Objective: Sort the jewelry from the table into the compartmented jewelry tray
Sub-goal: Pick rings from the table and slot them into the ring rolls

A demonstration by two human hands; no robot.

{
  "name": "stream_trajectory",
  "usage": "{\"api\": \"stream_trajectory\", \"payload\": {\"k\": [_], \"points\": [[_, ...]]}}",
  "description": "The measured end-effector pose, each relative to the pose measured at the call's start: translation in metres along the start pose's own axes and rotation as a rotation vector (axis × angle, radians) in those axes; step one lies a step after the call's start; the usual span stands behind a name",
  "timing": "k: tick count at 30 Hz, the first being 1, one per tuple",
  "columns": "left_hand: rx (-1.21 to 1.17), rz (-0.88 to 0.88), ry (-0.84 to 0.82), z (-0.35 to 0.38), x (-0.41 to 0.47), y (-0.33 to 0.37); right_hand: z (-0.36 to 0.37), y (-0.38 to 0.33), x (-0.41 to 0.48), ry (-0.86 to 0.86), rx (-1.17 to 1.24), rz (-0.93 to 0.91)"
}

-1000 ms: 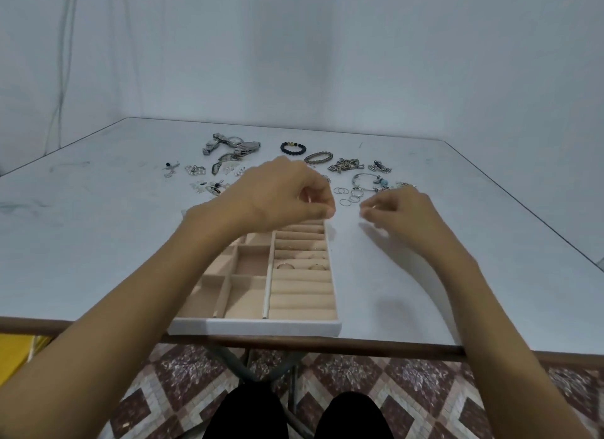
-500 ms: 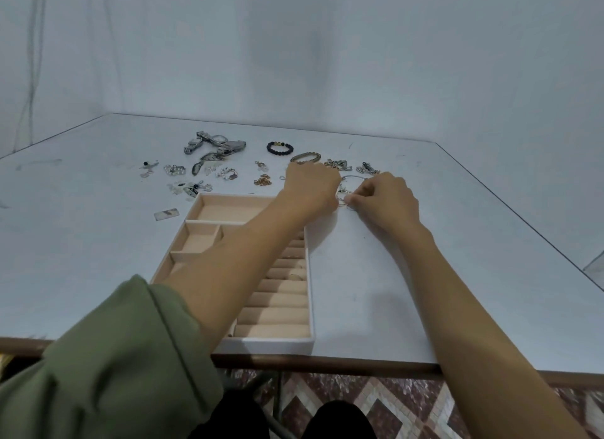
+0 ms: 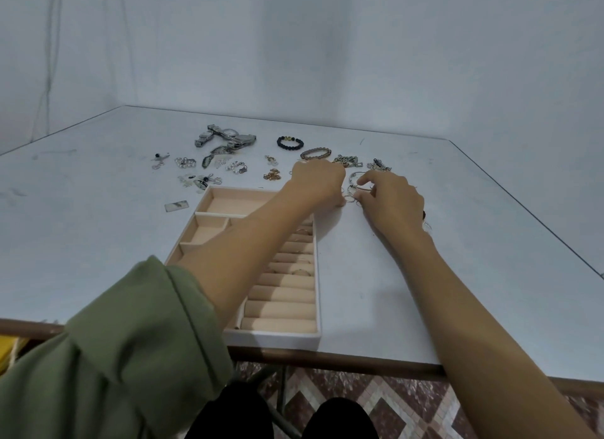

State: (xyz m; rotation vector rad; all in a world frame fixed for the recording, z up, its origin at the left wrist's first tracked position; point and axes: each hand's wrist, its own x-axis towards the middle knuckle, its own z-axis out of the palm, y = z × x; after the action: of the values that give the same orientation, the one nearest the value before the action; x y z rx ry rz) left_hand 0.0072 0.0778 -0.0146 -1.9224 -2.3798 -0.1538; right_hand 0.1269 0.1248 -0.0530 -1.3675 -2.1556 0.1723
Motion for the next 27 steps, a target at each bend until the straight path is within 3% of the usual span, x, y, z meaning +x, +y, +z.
{"api": "stream_trajectory", "payload": {"k": [7,17,22,27], "points": [[-0.18,-0.032,-0.09,0.005,0.006,-0.012,-0.01,-0.001,0.001,-0.033,0.048,0.022],[-0.361,0.114,0.098,-0.008,-0.012,-0.025,-0.016,0.01,0.005,-0.161,0.121,-0.032],[-0.538,0.2,0.104,-0.035,-0.045,-0.041,-0.02,0.013,0.004,-0.21,0.198,-0.057],[-0.812,0.175,0.183,-0.042,-0.104,-0.06,-0.019,0.011,0.004,-0.264,0.209,-0.019]]}}
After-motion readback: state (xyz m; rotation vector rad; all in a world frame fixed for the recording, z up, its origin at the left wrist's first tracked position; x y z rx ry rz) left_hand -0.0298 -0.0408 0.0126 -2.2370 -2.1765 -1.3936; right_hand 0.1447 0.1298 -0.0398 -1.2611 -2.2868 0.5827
